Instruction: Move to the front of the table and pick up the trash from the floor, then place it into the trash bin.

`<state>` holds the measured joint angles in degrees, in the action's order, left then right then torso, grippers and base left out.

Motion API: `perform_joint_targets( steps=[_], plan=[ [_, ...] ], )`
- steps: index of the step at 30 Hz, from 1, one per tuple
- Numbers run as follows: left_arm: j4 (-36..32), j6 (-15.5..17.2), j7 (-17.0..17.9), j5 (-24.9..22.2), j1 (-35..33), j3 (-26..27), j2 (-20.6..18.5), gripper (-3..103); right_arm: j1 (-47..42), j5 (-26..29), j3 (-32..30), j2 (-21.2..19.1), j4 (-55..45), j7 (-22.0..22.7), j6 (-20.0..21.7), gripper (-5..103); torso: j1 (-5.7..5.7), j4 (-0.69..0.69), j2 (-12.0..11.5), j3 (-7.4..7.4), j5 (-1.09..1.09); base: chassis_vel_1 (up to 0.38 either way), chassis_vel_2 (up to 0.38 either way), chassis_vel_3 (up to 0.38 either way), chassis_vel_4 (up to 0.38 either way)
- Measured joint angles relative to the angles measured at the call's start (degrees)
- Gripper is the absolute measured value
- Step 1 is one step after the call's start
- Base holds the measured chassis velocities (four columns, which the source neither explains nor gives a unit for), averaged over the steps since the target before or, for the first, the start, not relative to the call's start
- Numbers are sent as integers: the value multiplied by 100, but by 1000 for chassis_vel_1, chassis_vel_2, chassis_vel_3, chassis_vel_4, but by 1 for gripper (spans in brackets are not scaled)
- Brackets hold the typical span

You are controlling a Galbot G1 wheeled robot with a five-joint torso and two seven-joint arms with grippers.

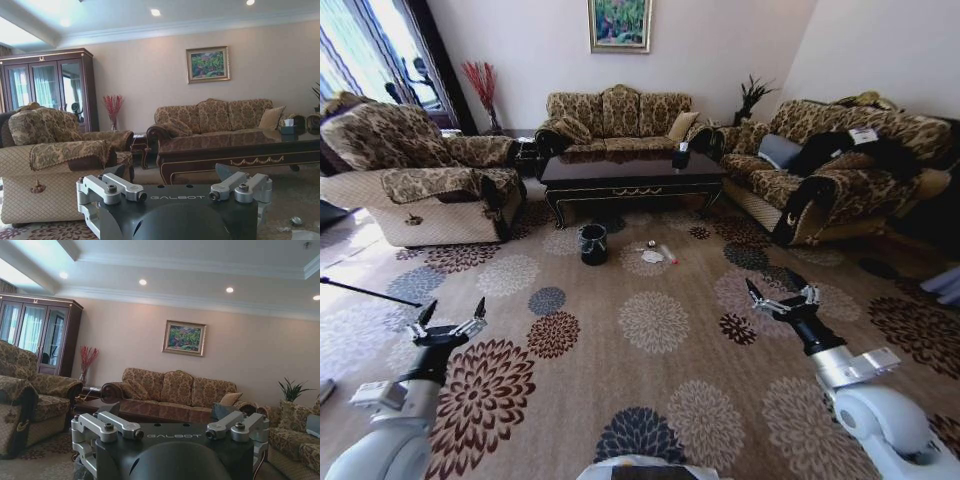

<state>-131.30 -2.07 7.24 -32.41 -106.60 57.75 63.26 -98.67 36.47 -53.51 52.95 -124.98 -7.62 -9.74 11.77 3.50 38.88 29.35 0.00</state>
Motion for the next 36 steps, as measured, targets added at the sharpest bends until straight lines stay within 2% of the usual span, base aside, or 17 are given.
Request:
perform_joint_targets(
  steps=[24, 36],
  plan=[
    [127, -207, -32, 58, -93, -2, 82, 100, -89, -46, -10, 36, -39, 17, -8, 100, -234, -1, -584, -350, -1, 0, 0, 0, 0],
    [258, -197, -16, 63, -11, -48, 31, 100, -140, -158, 53, 155, 10, 8, -32, 100, -355, 0, -867, -513, 0, 0, 0, 0, 0]
  ],
)
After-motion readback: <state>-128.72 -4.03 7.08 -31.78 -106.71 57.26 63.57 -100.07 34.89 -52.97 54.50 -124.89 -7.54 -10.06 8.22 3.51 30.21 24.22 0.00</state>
